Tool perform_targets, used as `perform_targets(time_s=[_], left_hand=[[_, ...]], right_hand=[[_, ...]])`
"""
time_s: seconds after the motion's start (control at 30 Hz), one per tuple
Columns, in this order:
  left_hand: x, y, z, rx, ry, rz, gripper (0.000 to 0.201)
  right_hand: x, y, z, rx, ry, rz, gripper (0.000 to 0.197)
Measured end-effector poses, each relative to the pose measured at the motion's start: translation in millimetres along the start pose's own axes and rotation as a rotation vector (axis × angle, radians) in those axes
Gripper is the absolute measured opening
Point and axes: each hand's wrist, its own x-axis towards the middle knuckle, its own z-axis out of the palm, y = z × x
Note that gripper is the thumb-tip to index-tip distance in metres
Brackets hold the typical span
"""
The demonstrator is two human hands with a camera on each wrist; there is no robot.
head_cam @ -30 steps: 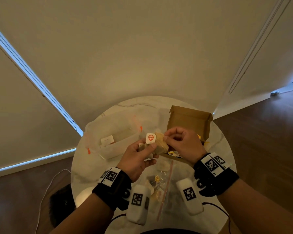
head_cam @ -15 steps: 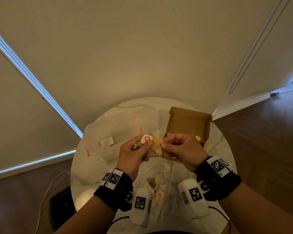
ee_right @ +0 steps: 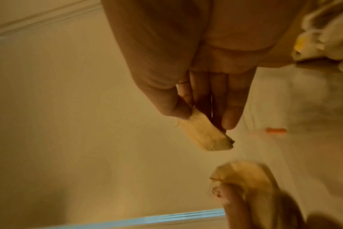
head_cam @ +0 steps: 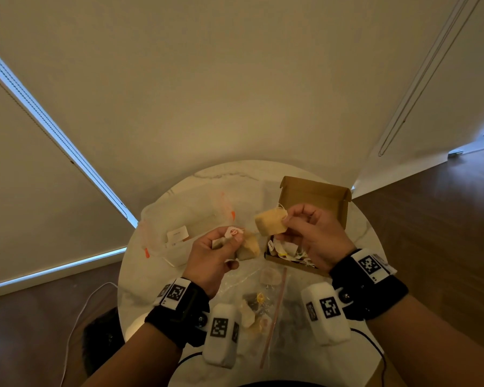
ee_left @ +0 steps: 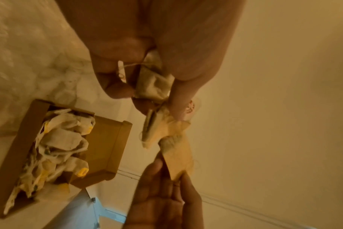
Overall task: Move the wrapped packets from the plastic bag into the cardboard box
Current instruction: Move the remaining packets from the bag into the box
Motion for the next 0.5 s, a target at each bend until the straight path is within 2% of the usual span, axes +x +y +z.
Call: perform_targets(time_s=[0.1, 0.2, 0.27, 0.33, 0.4, 0.5], left_hand=[[7.0, -0.1, -4.7, 0.121, 0.092, 0.021, 0.004], [13.5, 0.6, -4.7, 0.196, 0.105, 0.010, 0.003], [16.2, 0.7, -3.6, 0.232, 0.058, -0.002, 0.007], [16.1, 2.1, -0.7, 0.258, -0.016, -0.024, 0.012], [15.7, 3.9, 1.1, 0.278, -0.081, -0.049, 0.010], [14.6, 5.9, 3.0, 0.294, -0.119, -0.061, 0.013]], right_hand=[[1.4, -7.9, -8.9, -0.465, -0.015, -0.162, 0.003], [-4.5, -15.5, -9.5, -0.758, -0.260, -0.172, 0.008], [-7.2, -15.4, -3.9, -0.906, -0.406, -0.201, 0.007], [-3.5, -9.4, 0.5, -1.006, -0.428, -0.302, 0.006], [2.4, -1.4, 4.1, -1.047, -0.389, -0.361, 0.006], [7.3, 7.4, 6.5, -1.024, -0.355, -0.353, 0.009]])
